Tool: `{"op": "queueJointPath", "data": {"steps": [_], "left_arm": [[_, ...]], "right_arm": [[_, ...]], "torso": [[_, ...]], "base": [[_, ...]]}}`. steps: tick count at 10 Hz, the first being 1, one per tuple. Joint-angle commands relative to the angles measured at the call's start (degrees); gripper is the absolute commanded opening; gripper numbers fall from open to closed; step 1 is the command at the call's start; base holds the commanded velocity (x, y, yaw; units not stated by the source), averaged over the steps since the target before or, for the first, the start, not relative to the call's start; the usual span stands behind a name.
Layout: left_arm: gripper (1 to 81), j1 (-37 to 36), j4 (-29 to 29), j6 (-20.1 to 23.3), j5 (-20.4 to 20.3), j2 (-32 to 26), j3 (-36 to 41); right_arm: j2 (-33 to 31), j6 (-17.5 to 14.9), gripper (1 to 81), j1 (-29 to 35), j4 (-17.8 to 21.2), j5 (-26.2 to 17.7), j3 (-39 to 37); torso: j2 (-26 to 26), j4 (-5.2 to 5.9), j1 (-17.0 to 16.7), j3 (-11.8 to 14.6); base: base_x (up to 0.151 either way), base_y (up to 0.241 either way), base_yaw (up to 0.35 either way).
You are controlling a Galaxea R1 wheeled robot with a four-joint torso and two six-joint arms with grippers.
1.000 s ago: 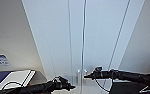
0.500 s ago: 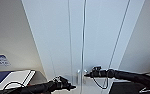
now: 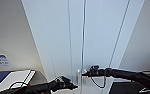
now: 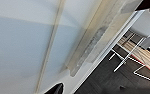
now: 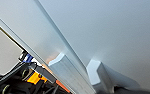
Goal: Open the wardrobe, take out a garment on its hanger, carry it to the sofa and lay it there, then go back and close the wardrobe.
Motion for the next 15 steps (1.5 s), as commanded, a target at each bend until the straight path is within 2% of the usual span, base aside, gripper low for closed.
{"op": "queueJointPath", "data": {"steps": [1,3,11,15], "left_arm": [[81.1,-9.1,0.5,0.1,0.2,1.1,-0.8],[81.1,-10.1,0.5,0.0,0.1,2.3,-2.4],[81.1,-11.5,0.5,0.1,-0.1,13.5,-14.6],[81.1,-13.2,0.4,0.0,-0.1,17.2,-15.7]], "right_arm": [[2.4,-0.1,81.1,10.0,0.0,0.1,-0.1],[3.1,-0.1,81.1,10.0,0.0,0.0,-0.1],[2.3,0.0,81.1,9.7,0.2,0.4,0.1],[2.3,0.0,81.1,9.4,0.4,0.7,0.5]], "torso": [[0.0,0.00,0.0,0.0],[0.0,0.00,0.0,0.0],[0.0,0.00,0.0,0.0],[0.0,0.00,0.0,0.0]], "base": [[0.000,0.000,0.000],[0.000,0.000,0.000],[0.000,0.000,0.000],[0.000,0.000,0.000]]}}
